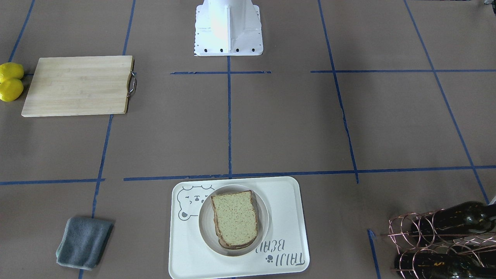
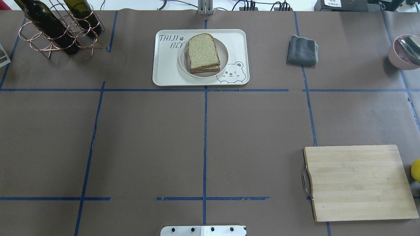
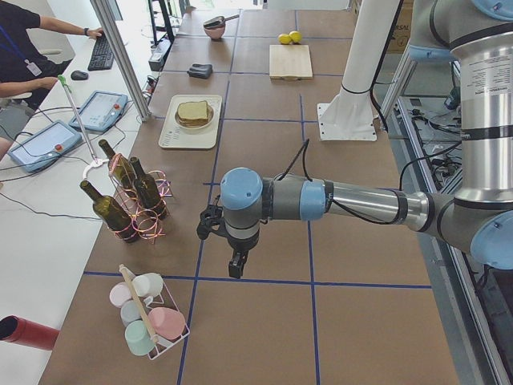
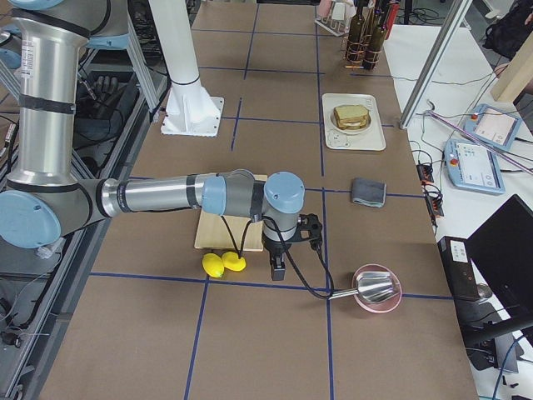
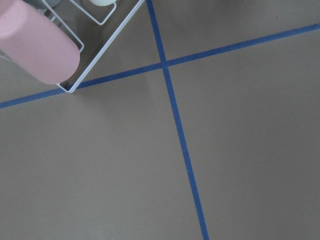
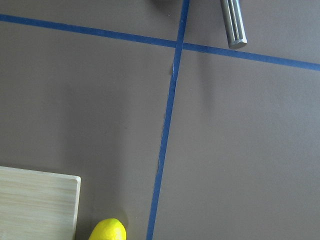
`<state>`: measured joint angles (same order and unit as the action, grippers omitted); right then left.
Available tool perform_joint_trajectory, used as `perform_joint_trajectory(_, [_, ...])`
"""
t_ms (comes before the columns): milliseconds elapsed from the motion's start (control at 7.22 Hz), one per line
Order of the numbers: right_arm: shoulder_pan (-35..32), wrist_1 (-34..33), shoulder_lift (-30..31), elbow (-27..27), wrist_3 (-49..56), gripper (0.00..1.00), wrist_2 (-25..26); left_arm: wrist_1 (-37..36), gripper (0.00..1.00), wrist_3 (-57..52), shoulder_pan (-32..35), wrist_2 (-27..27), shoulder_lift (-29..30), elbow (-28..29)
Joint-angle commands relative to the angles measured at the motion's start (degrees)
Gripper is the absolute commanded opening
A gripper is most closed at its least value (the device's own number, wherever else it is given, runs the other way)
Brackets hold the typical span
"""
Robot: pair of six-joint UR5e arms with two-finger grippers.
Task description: Make sandwich and place on tray
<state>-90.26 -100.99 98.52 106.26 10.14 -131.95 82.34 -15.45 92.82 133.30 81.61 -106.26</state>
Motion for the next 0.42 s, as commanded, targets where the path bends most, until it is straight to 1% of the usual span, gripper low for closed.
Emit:
perform_joint_trajectory(0, [0.0, 0.1, 0.0, 0.0, 0.0, 1.0, 0.0, 1.0, 1.0, 0.2, -0.2, -0.4, 0.8, 0.1])
perform_joint_trajectory(277, [0.0, 0.1, 0.0, 0.3, 0.1, 1.0, 0.0, 0.1, 1.0, 0.0, -0.5, -0.9, 2.2, 0.5])
